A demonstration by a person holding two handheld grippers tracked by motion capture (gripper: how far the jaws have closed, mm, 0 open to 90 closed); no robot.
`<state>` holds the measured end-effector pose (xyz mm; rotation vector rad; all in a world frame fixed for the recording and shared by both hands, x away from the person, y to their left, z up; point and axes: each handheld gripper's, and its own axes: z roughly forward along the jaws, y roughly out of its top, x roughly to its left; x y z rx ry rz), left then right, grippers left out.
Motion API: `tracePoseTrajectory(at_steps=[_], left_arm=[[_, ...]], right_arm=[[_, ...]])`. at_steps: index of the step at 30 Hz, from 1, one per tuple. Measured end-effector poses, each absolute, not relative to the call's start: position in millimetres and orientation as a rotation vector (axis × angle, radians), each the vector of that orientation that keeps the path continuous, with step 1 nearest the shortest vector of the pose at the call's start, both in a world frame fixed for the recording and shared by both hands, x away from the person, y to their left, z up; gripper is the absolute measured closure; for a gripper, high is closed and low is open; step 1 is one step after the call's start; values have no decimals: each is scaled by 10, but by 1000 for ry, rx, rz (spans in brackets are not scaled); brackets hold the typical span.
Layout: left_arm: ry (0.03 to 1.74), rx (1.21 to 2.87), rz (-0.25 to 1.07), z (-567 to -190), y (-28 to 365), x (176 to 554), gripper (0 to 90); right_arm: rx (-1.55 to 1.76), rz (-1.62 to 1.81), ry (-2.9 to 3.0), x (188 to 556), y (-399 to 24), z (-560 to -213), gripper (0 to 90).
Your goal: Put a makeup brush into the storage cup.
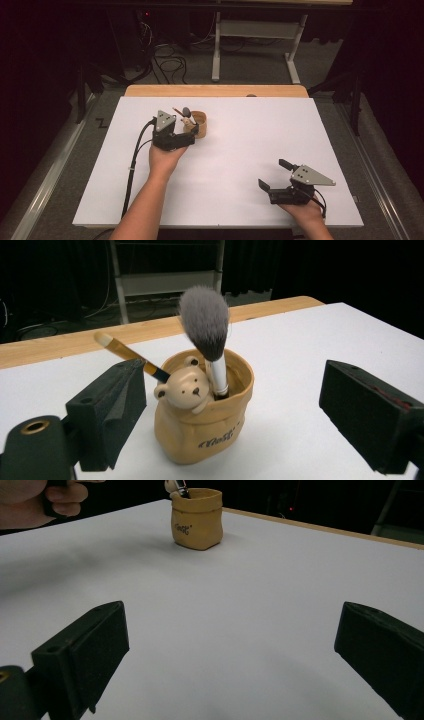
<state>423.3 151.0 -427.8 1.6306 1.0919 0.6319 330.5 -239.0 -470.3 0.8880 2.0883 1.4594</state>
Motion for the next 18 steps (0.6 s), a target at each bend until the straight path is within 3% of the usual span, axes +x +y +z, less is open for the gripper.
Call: tracePoseTrajectory(at_steps=[18], left_arm=[[1097,1630,584,-4386,1652,3988,69]], right_arm=[[895,1458,2084,3315,-2405,-4704,14]])
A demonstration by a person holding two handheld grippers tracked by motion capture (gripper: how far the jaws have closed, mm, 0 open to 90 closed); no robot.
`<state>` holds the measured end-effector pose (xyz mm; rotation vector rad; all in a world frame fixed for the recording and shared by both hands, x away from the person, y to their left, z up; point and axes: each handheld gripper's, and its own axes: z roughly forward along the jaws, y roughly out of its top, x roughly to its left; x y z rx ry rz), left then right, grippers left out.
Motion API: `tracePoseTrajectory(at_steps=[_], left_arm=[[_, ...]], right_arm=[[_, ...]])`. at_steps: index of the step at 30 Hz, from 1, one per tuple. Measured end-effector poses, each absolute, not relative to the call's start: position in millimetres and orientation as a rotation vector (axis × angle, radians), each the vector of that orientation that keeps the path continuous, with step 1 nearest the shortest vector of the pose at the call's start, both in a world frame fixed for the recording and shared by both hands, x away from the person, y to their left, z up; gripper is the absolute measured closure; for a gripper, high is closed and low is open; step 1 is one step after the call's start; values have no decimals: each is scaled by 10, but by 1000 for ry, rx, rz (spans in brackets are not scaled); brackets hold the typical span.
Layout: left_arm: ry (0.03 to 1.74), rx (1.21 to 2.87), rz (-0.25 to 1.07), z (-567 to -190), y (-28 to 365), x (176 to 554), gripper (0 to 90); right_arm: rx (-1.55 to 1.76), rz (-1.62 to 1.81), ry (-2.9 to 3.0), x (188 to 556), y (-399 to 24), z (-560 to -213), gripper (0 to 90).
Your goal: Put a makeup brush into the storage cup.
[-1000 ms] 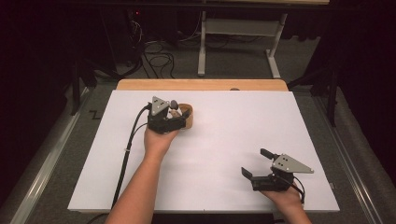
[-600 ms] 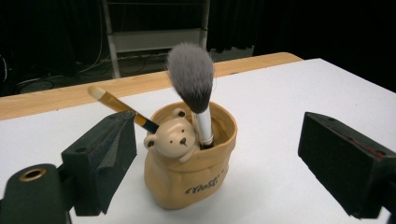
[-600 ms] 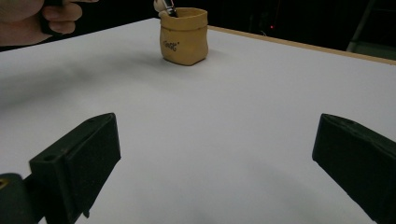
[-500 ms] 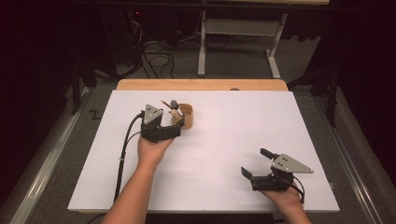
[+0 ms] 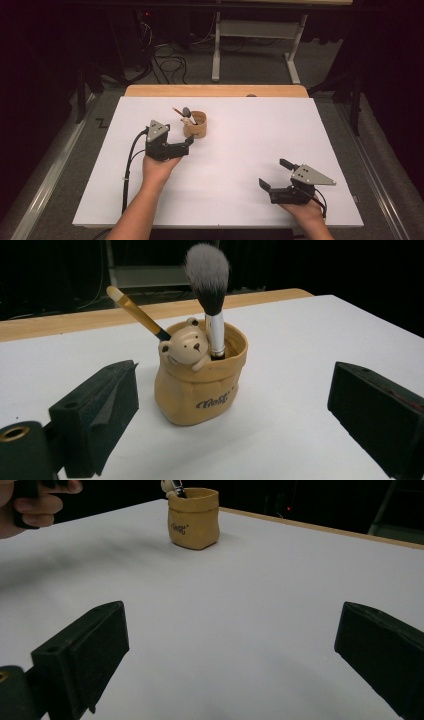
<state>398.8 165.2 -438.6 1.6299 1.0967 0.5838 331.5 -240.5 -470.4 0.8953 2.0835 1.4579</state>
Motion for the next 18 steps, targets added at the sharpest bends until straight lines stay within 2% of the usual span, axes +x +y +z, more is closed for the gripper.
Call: tracePoseTrajectory(at_steps=[18], left_arm=[[1096,1642,573,-4539,1774,3662,63]], right_arm=[[900,1453,2074,3320,-2430,-4692,13]])
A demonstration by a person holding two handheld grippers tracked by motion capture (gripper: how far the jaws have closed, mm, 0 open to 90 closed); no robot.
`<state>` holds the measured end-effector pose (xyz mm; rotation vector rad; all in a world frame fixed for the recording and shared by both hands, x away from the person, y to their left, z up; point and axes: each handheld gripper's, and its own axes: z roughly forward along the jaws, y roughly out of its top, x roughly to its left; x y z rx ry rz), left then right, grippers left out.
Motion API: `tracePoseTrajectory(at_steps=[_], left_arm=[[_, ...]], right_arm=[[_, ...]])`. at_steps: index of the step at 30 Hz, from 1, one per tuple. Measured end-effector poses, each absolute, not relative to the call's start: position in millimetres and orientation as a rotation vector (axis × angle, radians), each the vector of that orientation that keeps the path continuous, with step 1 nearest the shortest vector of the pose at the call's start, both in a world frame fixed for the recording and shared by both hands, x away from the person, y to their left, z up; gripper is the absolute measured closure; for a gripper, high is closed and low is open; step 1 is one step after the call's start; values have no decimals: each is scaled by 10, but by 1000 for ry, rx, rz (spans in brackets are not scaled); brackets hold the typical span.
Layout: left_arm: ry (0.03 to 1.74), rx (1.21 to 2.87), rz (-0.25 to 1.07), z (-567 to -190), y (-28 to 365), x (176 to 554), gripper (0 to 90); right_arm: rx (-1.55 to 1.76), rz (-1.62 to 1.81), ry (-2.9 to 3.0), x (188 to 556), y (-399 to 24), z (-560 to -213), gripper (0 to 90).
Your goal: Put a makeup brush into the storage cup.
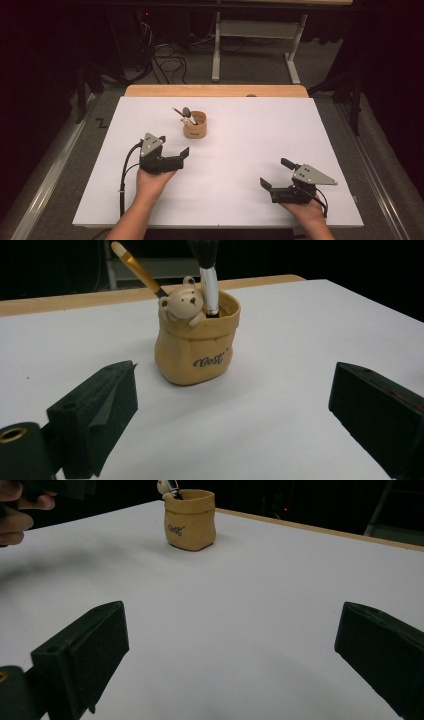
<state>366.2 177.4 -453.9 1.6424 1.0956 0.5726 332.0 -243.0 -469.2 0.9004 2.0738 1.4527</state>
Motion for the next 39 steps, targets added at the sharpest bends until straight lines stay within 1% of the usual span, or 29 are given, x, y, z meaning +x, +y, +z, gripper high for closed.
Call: tracePoseTrajectory(at_steps=[7,14,20,24,27,29,32,39], left_arm=[[1084,1665,587,-4606,1920,3482,62],[1073,1669,576,-4658,2061,3240,55],[1049,1665,582,-4642,2117,3016,38],[1034,1676,593,-4708,2147,2894,14],[1038,1732,598,-4763,2140,2883,2],[1044,1719,572,-4772,2148,2898,1],[1021,1708,588,-4751,2144,2892,1],[1013,1687,562,-4731,2219,2897,1]], right_arm=[[905,1453,2066,3324,-2458,-4684,13],[917,1450,2064,3322,-2480,-4672,12],[921,1449,2047,3319,-2497,-4664,9],[922,1443,2048,3312,-2521,-4657,9],[936,1440,2038,3293,-2531,-4641,7],[937,1438,2031,3278,-2532,-4623,6],[932,1436,2023,3261,-2519,-4604,5],[938,1422,2030,3267,-2502,-4619,4]])
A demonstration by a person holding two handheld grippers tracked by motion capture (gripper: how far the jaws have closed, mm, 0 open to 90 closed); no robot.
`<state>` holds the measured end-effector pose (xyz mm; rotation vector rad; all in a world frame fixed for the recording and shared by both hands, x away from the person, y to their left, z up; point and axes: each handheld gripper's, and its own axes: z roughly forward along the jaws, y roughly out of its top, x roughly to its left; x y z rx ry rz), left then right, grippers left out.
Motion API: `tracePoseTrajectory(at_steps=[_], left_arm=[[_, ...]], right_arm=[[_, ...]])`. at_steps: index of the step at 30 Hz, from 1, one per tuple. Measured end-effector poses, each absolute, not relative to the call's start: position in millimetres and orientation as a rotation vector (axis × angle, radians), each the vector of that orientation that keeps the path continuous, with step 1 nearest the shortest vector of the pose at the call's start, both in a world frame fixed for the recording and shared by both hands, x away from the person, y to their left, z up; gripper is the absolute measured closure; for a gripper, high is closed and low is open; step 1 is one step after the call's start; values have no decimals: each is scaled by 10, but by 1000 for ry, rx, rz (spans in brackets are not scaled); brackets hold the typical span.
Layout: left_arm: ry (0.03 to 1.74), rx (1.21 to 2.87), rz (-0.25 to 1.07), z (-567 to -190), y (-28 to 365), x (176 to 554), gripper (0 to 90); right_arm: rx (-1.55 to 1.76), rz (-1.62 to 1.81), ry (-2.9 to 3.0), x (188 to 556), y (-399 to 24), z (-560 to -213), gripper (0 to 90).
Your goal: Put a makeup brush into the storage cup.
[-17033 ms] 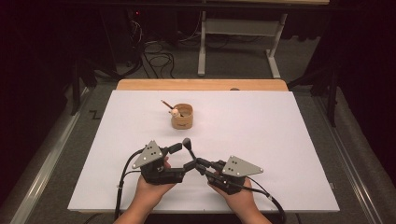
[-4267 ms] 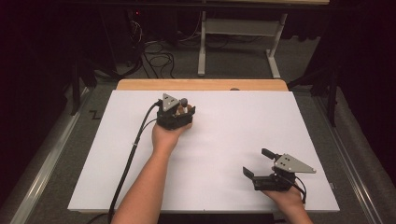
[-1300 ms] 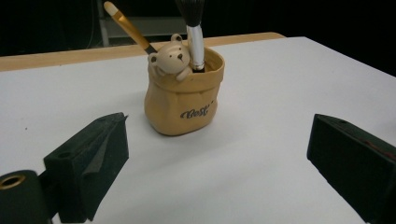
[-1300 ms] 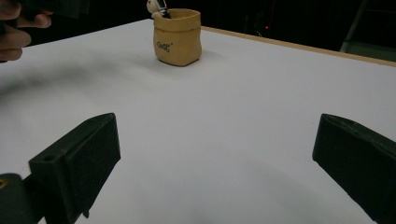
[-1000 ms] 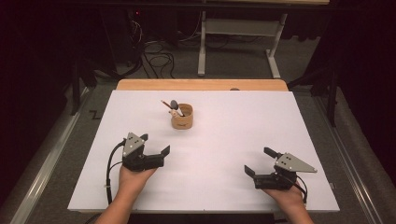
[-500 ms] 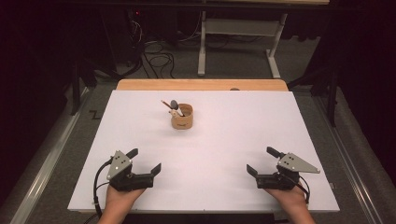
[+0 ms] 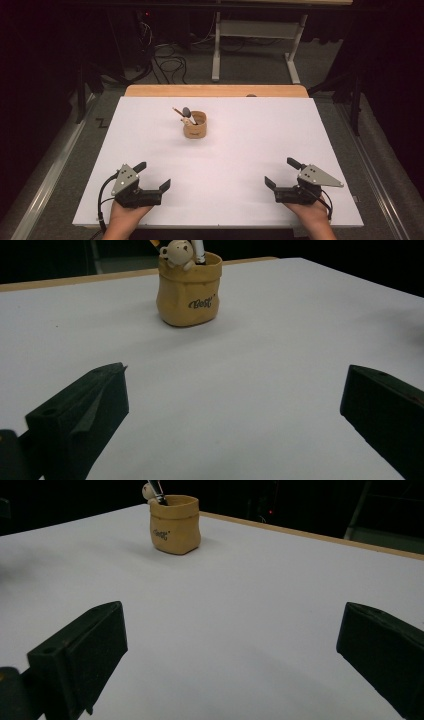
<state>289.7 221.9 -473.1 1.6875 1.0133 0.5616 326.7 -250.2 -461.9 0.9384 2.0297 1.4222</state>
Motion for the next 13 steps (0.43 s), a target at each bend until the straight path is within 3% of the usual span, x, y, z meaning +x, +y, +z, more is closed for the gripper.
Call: tracePoseTrajectory(at_steps=[13], left_arm=[[1030,1680,572,-4731,2230,2894,1]], right_arm=[[929,1425,2022,3269,-2520,-4607,4]])
